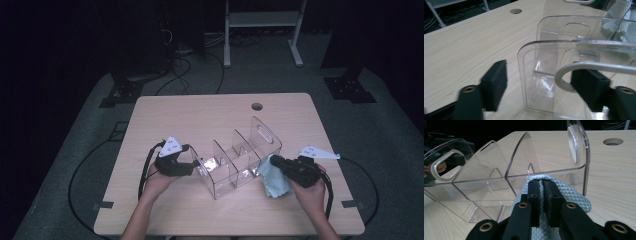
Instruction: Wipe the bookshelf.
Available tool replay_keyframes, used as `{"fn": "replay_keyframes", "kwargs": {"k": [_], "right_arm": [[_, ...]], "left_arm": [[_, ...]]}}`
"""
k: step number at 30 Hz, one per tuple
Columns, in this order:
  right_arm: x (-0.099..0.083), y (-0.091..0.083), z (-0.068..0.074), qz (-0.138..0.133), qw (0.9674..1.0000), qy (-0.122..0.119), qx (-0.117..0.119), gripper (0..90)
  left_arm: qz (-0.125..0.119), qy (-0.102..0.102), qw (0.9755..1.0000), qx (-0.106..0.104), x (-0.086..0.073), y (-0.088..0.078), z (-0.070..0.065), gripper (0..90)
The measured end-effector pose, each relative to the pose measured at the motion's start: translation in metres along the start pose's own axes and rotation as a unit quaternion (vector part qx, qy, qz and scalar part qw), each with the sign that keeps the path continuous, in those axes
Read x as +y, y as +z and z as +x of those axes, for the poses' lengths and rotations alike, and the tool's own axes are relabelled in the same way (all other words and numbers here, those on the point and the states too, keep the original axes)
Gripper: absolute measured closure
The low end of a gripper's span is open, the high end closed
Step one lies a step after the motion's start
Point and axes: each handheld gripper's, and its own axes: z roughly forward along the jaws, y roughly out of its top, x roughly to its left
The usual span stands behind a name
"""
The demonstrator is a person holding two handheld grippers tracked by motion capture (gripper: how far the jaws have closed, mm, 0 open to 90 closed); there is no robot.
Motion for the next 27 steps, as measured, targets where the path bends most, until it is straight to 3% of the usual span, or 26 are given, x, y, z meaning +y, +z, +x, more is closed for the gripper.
{"fn": "replay_keyframes", "kwargs": {"k": [3,7,9,12,15,22,23,27], "right_arm": [[0.000,0.000,0.001,0.001,1.0000,0.001,0.003,83.1],[0.001,0.000,0.001,0.002,1.0000,-0.008,0.001,83.1],[0.004,-0.003,-0.003,0.000,0.9999,-0.011,-0.011,83.1],[0.009,-0.011,-0.017,-0.016,0.9993,0.006,-0.032,83.0],[0.012,-0.013,-0.025,-0.024,0.9989,0.023,-0.033,82.9],[0.006,-0.001,0.002,-0.014,0.9999,-0.004,-0.001,82.9],[0.007,-0.002,0.001,-0.012,0.9998,-0.012,-0.004,82.9],[0.008,-0.007,-0.016,-0.024,0.9991,0.005,-0.035,82.9]], "left_arm": [[-0.005,0.002,1.0000,0.006,0.000,0.002,-0.004,44.5],[-0.008,-0.005,0.9999,0.010,-0.001,0.002,-0.004,45.9],[-0.008,-0.005,0.9999,0.008,-0.001,0.001,-0.004,46.1],[-0.009,-0.005,0.9999,0.004,-0.002,0.001,-0.003,46.1],[-0.011,-0.005,0.9999,0.001,-0.002,0.001,-0.003,46.2],[-0.011,-0.004,0.9999,0.001,-0.003,0.000,-0.004,46.1],[-0.014,-0.005,0.9999,-0.001,-0.004,-0.001,-0.004,46.1],[-0.016,-0.007,0.9998,-0.002,-0.004,-0.001,-0.004,46.1]]}}
